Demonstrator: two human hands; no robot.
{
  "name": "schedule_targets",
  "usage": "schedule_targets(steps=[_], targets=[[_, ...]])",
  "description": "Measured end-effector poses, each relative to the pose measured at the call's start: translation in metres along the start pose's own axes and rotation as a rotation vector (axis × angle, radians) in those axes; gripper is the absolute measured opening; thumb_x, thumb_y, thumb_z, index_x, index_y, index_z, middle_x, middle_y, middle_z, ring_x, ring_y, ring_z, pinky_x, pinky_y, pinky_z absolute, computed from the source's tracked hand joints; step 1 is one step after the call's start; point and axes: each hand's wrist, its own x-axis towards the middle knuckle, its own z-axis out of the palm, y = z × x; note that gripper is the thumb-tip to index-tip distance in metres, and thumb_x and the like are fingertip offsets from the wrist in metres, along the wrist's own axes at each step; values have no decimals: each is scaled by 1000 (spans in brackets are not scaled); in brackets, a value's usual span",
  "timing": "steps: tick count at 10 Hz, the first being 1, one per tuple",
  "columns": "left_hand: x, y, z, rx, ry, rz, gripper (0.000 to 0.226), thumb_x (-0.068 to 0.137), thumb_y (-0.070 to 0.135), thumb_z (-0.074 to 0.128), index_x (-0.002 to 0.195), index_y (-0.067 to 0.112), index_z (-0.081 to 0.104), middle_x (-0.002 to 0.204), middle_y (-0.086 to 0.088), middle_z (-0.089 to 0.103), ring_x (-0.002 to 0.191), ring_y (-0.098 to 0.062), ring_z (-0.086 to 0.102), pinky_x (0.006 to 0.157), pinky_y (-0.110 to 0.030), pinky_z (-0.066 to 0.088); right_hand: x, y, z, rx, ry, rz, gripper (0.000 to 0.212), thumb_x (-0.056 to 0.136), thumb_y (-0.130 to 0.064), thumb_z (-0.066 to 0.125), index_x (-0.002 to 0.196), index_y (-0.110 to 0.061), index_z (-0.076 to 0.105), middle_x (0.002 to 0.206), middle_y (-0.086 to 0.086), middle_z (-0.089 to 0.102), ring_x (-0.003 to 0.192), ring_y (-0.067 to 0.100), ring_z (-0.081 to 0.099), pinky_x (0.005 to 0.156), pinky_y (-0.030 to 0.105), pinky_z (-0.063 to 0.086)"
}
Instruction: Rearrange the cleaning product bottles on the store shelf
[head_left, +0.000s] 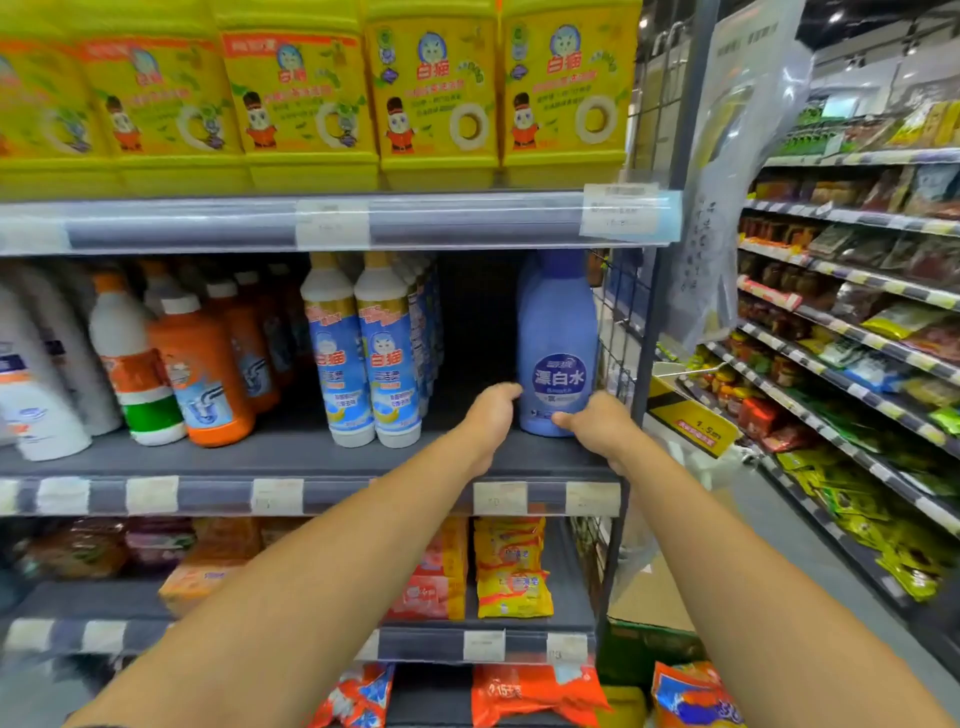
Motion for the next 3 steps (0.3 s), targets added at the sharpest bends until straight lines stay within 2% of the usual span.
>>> schedule_targets(steps=[1,2,3], targets=[[-26,-1,-23,366,47,20,48,96,31,47,139,9,45,143,-14,48,128,-31,48,109,-40,37,-14,-13,4,-327,-2,-26,27,86,-24,68,100,-2,60,106,17,64,79,26,55,69,32,48],[-59,-2,-60,711,75,130,46,89,34,58,131,15,53,129,-5,57,111,-23,56,90,-32,44,-39,-24,14,-581,-18,-85,19,89,-23,60,88,-5,53,107,21,64,75,27,48,62,31,40],[-92,2,-96,924,24,180,41,88,34,62,124,15,58,124,-4,60,101,-17,55,84,-29,45,-63,-34,17,-616,-49,-113,33,90,-27,58,95,6,58,107,26,64,80,33,59,65,44,47]])
